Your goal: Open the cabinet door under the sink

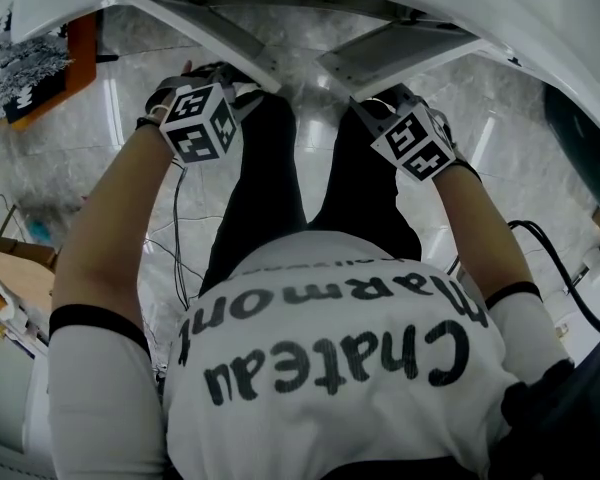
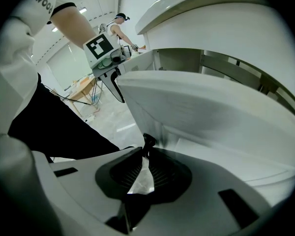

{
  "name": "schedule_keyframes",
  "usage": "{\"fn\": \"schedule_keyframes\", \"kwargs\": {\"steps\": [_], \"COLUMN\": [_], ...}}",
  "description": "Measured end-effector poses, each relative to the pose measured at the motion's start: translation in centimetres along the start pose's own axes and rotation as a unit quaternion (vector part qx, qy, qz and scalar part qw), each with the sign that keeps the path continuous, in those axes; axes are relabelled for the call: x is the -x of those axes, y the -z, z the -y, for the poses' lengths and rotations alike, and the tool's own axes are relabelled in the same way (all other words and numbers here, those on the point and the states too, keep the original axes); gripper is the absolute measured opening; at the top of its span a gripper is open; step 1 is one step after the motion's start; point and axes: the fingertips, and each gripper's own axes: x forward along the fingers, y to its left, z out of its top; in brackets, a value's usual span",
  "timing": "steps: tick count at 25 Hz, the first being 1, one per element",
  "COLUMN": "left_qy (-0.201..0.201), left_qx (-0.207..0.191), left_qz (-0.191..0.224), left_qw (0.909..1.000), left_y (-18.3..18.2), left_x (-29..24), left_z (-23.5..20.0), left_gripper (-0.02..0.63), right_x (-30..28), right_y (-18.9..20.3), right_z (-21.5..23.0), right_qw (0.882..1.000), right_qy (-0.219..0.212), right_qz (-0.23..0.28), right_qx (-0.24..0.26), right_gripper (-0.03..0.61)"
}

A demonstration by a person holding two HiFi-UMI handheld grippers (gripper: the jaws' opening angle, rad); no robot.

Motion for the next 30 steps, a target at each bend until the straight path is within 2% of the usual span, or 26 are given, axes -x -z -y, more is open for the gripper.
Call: {"fn": "schedule_keyframes", "kwargs": {"steps": [18, 30], "left_qy": [0.008, 0.026], "left_qx": [-0.002, 0.001], "left_qz": [-0.033, -0.044], "left_qw": [0.9994, 0.9987], "left_y": [1.9, 3.5], "left_x": [0.6, 1.2], "left_z": [1.8, 3.2], "left_gripper": [0.055, 0.06], "right_x": [1.4, 2.5], "right_y": [3.4, 6.5], "right_z": [-1.9, -2.9], "right_qw": [0.998, 0.993], "right_qy": [-0.026, -0.039], "right_qz": [-0.044, -0.084], "right_qx": [0.048, 0.066], "right_gripper": [0.038, 0.041]}}
